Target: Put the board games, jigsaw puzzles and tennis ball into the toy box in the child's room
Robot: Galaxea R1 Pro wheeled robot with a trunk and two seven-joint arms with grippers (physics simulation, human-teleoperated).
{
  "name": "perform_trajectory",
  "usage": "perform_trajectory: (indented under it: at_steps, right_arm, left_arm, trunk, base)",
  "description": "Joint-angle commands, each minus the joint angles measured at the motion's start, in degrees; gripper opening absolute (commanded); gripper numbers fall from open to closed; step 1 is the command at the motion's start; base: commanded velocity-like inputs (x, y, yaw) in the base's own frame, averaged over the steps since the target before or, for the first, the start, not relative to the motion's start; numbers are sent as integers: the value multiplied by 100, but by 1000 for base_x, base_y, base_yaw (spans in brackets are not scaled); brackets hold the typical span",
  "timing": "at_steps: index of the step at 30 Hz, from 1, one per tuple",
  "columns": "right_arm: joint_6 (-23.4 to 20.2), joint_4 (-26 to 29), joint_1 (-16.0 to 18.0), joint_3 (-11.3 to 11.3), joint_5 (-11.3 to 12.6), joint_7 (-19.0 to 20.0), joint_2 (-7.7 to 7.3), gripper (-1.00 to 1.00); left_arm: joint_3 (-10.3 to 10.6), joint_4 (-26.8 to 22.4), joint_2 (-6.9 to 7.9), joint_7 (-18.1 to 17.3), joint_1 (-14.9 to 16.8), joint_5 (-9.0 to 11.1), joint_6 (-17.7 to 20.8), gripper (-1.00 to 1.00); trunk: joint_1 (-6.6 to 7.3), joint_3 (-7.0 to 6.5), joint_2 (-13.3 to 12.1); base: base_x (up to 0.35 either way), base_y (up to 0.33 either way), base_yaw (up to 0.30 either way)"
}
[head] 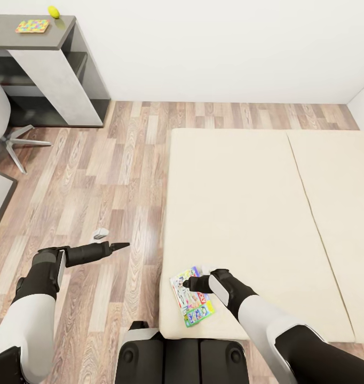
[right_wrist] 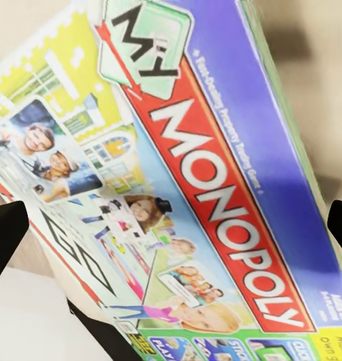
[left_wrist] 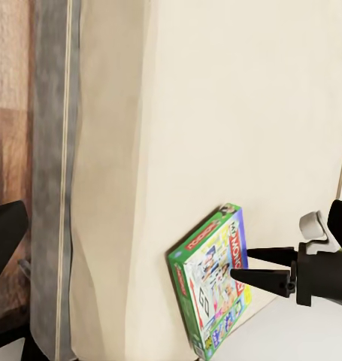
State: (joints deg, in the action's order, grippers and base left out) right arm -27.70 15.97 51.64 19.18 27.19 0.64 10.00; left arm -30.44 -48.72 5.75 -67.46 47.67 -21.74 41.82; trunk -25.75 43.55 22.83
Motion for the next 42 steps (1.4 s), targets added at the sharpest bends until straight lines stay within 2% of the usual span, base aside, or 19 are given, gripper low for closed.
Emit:
perform_trajectory:
  at_steps: [1,19,29,42]
  right_arm:
    - [-23,3,3,10,-12,7,0,100]
    - [-33,-3,4,8,-4,6,0,100]
    - [-258,-8,2,-2,-3,40,0,100]
    - [-108,-123,2,1,-9,41,0,100]
  left_arm:
    - [-23,-6,-4,-57,5,-58,46,100]
    - [-23,-6,3,-57,7,-58,46,100]
    - [-15,-6,-4,-62,5,-50,46,100]
    - [-23,-6,-4,-57,6,-57,46,100]
  trunk:
    - [-3,7,9]
    - [-3,7,9]
    - [-3,7,9]
    - [-3,7,9]
  base:
    - [0,14,0]
    - [0,18,0]
    - [0,0,0]
    - [0,0,0]
